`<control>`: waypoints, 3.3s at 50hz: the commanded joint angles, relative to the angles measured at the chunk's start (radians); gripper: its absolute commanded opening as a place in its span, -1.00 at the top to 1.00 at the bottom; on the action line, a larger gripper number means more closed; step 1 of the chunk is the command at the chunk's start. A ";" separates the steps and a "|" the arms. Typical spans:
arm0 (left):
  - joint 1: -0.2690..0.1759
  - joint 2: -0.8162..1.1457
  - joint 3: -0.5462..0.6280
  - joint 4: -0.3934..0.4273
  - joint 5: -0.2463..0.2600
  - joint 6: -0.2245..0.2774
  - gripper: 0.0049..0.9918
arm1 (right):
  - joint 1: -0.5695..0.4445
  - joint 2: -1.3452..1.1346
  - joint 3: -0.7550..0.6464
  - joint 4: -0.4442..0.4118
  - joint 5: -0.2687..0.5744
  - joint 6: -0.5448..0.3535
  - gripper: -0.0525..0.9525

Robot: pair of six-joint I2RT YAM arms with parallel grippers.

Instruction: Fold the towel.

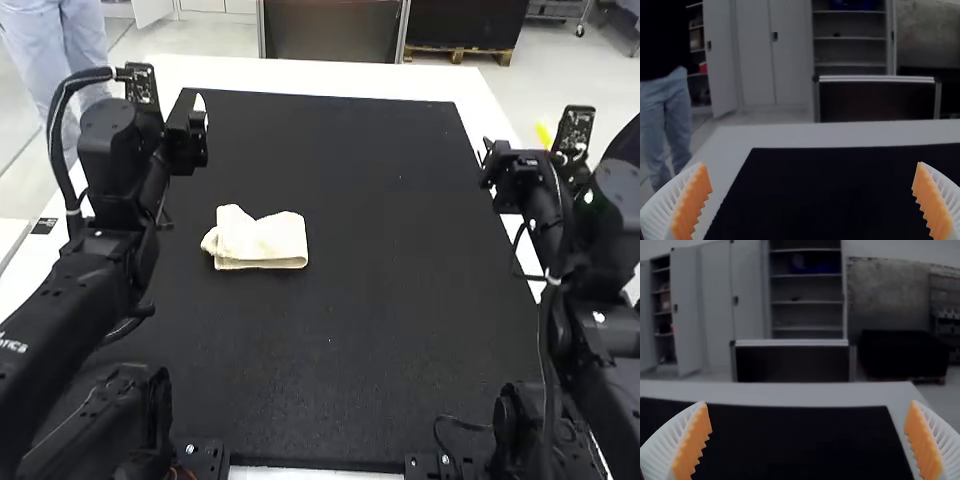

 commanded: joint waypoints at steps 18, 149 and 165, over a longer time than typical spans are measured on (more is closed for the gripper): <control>0.009 -0.050 -0.072 0.077 0.056 0.026 -0.90 | -0.013 -0.125 -0.054 0.068 -0.008 -0.040 -0.86; 0.004 -0.574 -0.343 -0.034 0.120 0.090 -0.90 | -0.289 -0.286 -0.294 0.179 -0.427 0.009 -0.86; 0.004 -0.628 -0.343 -0.104 0.123 0.090 -0.90 | -0.292 -0.286 -0.294 0.110 -0.470 0.007 -0.86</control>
